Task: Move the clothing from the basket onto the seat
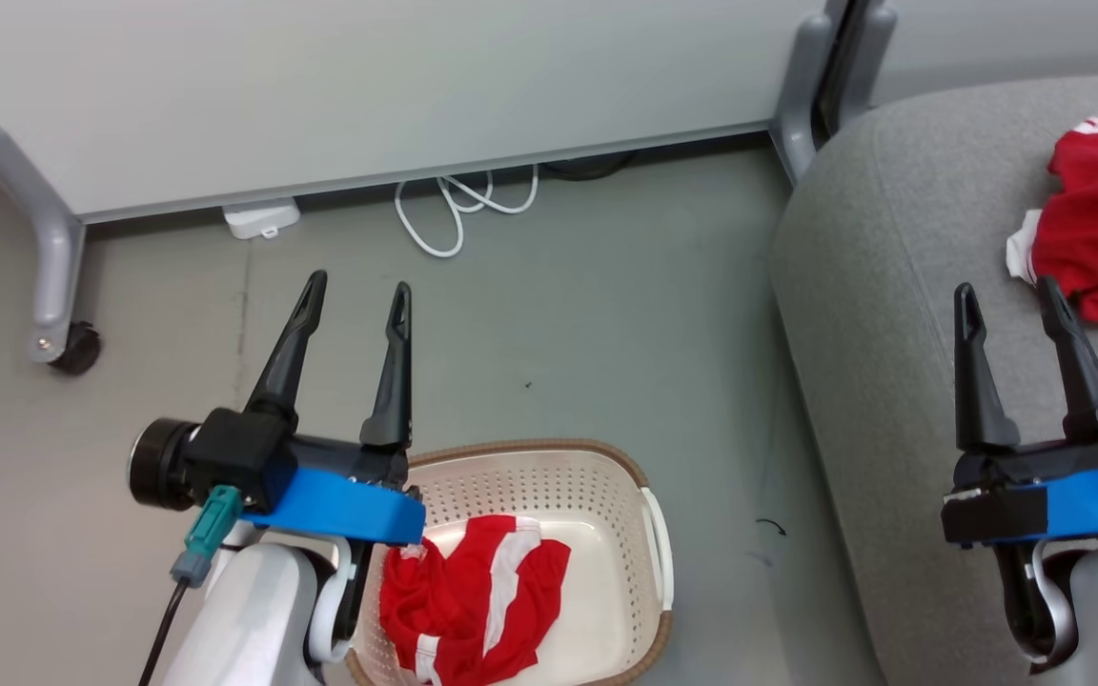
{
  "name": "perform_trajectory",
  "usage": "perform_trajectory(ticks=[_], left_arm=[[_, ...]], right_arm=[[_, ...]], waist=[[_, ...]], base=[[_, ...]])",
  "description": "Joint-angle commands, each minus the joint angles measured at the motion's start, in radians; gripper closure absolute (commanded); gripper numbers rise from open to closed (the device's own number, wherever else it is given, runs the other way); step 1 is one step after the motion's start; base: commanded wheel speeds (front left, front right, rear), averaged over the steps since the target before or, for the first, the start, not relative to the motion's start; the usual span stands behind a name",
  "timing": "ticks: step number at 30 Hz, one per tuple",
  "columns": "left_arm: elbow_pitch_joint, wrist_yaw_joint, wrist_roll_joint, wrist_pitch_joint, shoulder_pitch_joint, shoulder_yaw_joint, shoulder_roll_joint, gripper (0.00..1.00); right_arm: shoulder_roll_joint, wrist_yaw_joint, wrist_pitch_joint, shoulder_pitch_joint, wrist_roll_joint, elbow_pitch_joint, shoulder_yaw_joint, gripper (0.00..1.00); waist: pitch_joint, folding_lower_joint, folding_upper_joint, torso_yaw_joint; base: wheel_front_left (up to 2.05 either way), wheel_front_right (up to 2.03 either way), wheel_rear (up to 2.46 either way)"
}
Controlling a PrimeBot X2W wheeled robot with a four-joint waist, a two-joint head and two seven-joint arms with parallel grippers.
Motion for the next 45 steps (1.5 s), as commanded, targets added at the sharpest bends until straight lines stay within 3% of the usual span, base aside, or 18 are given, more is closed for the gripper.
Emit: perform_trajectory(ticks=[1,10,19,45], left_arm=[[-0.005,-0.009,0.012,-0.005,0.024,0.02,-0.007,0.0],[-0.004,-0.061,0.061,-0.005,0.101,0.108,-0.051,0.0],[-0.003,-0.082,0.085,-0.005,0.15,0.169,-0.075,0.0],[0.004,-0.104,0.093,-0.005,0.128,0.18,-0.089,0.0]], right_arm=[[0.008,0.0,-0.004,0.026,-0.007,-0.013,-0.004,0.0],[0.058,0.0,-0.004,0.111,-0.002,-0.053,-0.001,0.0],[0.084,0.0,-0.004,0.176,0.004,-0.049,0.005,0.0],[0.097,0.0,-0.004,0.189,0.013,-0.031,0.02,0.0]], waist=[[-0.021,0.0003,0.0,0.021],[-0.067,0.0003,0.0,0.059],[-0.095,0.0003,0.0,0.068],[-0.096,0.0003,0.0,0.075]], base=[[0.0,0.0,0.0],[0.0,0.0,0.0],[0.0,0.0,0.0],[0.0,0.0,0.0]])
